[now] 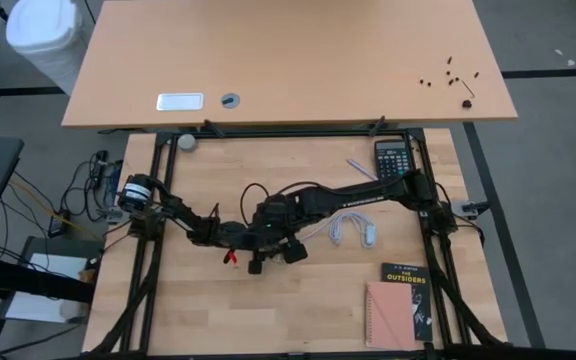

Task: Screw lightbulb
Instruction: Insert the light bulb into the lamp

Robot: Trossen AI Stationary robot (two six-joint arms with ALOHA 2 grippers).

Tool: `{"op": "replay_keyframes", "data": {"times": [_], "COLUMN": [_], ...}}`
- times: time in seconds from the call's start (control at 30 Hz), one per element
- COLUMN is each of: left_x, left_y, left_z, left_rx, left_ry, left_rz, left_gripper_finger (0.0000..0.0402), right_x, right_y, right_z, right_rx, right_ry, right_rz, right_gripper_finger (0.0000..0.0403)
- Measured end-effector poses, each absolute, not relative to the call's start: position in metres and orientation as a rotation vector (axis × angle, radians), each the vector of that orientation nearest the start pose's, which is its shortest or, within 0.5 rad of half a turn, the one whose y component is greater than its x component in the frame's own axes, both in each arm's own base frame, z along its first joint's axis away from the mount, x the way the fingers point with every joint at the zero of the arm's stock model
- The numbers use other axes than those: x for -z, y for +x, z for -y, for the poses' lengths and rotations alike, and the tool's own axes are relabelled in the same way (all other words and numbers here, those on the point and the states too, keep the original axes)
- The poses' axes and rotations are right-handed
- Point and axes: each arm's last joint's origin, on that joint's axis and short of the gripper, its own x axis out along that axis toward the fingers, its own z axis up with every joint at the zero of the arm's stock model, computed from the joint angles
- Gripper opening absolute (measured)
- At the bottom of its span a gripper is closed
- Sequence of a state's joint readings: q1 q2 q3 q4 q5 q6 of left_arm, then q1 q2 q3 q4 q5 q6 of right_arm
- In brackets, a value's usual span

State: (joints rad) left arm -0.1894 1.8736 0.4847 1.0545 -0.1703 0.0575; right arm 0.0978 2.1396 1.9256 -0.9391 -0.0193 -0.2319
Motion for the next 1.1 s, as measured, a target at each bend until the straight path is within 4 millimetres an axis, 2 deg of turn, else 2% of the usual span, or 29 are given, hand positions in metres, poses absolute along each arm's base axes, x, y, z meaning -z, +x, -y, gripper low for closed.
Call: {"op": "replay_keyframes", "data": {"times": [0.23,0.4,0.8,1.1], "left_x": [-0.094,-0.094,-0.096,-0.099], "left_y": [0.289,0.289,0.290,0.296], "left_z": [0.050,0.050,0.049,0.050], "left_rx": [0.027,0.027,-0.040,-0.042], "left_ry": [0.111,0.112,0.109,0.105], "left_rz": [-0.328,-0.327,-0.314,-0.299], "left_gripper_finger": [0.0208,0.0208,0.0208,0.0208], "right_x": [-0.232,-0.237,-0.236,-0.235], "right_y": [0.454,0.459,0.457,0.456], "right_z": [-0.048,-0.051,-0.050,-0.042], "right_rx": [-0.226,-0.223,-0.209,-0.166], "right_ry": [-0.209,-0.202,-0.166,-0.167], "right_rz": [-1.184,-1.172,-1.202,-1.226], "right_gripper_finger": [0.0307,0.0307,0.0307,0.0307]}}
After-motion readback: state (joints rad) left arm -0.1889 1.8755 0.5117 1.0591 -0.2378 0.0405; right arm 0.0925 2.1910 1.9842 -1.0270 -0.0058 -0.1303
